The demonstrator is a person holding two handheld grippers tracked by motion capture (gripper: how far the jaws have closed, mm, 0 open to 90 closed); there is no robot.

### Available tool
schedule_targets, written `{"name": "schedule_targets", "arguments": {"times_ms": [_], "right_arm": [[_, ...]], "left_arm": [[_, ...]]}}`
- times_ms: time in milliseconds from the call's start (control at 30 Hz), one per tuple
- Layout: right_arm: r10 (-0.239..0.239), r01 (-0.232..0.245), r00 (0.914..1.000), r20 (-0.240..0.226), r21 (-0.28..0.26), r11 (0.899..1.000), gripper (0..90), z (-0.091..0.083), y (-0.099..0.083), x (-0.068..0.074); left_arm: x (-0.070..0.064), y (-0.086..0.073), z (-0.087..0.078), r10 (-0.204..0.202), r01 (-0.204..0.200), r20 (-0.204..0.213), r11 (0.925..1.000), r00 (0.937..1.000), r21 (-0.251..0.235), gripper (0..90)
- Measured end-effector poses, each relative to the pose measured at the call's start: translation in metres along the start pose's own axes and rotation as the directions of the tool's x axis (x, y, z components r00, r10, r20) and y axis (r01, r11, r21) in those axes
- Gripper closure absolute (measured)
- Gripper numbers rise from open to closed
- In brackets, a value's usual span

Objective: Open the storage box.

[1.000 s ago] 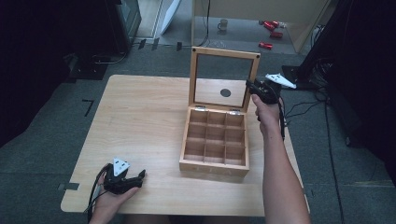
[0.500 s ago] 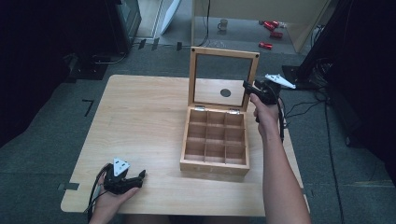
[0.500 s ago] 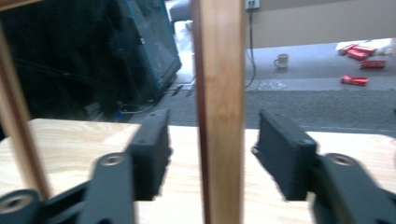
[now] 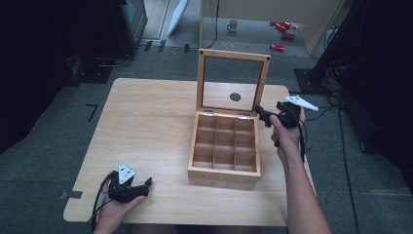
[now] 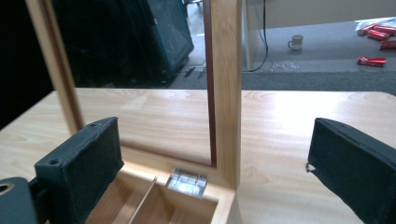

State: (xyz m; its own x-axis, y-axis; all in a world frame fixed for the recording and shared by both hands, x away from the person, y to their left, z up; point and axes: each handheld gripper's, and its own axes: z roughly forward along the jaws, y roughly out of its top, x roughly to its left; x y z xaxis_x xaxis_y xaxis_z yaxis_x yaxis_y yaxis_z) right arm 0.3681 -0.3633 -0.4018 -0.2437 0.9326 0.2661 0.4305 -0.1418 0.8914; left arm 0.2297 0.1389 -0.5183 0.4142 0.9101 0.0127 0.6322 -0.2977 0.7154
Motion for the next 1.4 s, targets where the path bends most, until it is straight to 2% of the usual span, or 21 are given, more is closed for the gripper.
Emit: {"name": "schedule_targets", "arguments": {"times_ms": [100,200,367,500,767,867,967,1000,1133,1233,1400], "right_arm": [[0.002,-0.002,1.0000,0.004,-0.002,1.000,2.6,-0.014,-0.010,-0.002],[-0.025,0.025,0.9995,0.018,0.010,1.000,2.6,-0.026,-0.020,-0.002],[-0.051,0.050,0.9986,0.015,0.031,0.998,2.6,-0.044,-0.041,0.003],[-0.092,0.091,0.9955,0.022,0.059,0.994,2.6,-0.055,-0.060,0.006],[-0.102,0.100,0.9945,0.024,0.077,0.992,2.6,-0.083,-0.089,0.005],[-0.084,0.083,0.9964,0.012,0.082,0.993,2.6,-0.095,-0.099,0.003],[-0.084,0.083,0.9964,0.012,0.080,0.993,2.6,-0.104,-0.105,0.002],[-0.079,0.078,0.9968,0.013,0.079,0.994,2.6,-0.112,-0.111,0.000],[-0.078,0.076,0.9968,0.016,0.088,0.993,2.6,-0.128,-0.124,-0.003],[-0.058,0.057,0.9983,0.008,0.097,0.994,2.6,-0.140,-0.135,-0.006],[-0.067,0.062,0.9972,0.034,0.136,0.989,2.6,-0.153,-0.156,-0.013]], "left_arm": [[0.000,0.000,0.000,0.000,0.000,0.000,1.0000,1.0000,0.000,18.6],[0.000,0.000,0.000,0.000,0.000,0.000,1.0000,1.0000,0.000,18.6],[0.000,0.000,0.000,0.000,0.000,0.000,1.0000,1.0000,0.000,18.4],[0.000,0.000,0.000,0.000,0.000,0.000,1.0000,1.0000,0.000,18.4],[0.000,0.000,0.000,0.003,-0.003,0.000,1.0000,1.0000,0.002,18.4],[0.000,0.000,0.000,0.002,-0.002,0.000,1.0000,1.0000,0.002,18.4],[0.000,0.000,0.000,0.003,-0.003,0.000,1.0000,1.0000,0.002,18.4],[0.000,0.000,0.000,0.002,-0.002,0.000,1.0000,1.0000,0.002,18.4],[0.000,0.000,0.000,0.002,-0.002,-0.001,1.0000,1.0000,0.002,18.4],[0.000,0.000,0.000,0.002,-0.002,-0.001,1.0000,1.0000,0.001,18.4],[0.000,0.000,0.000,0.002,-0.002,-0.001,1.0000,1.0000,0.001,18.4]]}}
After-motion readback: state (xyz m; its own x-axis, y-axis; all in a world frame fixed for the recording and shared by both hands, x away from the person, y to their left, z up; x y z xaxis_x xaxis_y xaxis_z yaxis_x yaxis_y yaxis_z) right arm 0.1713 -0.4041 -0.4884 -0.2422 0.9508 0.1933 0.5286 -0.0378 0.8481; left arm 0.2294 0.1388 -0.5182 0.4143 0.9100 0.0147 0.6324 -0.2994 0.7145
